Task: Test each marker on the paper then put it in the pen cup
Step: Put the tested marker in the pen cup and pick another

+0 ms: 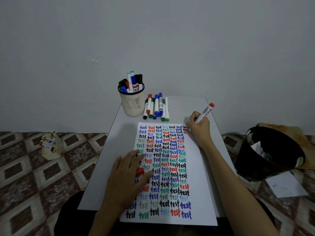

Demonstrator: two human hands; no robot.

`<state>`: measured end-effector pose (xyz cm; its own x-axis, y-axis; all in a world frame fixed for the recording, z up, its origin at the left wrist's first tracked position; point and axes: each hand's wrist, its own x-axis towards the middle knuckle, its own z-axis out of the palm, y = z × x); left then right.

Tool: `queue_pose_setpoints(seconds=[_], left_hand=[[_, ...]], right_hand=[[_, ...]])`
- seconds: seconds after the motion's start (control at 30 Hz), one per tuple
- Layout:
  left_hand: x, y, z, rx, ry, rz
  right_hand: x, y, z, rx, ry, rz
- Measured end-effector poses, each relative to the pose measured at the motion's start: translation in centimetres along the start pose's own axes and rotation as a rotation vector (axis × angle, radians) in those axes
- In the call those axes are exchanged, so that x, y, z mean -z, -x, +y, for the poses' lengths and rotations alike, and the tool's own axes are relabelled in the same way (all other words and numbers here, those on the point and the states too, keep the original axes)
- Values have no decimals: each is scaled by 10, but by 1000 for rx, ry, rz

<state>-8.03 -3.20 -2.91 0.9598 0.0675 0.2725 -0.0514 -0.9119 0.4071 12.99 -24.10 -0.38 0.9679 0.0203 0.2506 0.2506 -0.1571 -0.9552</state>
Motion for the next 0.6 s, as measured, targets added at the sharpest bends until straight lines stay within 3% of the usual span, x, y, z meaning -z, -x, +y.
queue_pose_setpoints(seconds=[0.6], left_hand=[[-1,0,-1,-1,1,4]], right_hand=[[0,-2,3,-22,45,60]])
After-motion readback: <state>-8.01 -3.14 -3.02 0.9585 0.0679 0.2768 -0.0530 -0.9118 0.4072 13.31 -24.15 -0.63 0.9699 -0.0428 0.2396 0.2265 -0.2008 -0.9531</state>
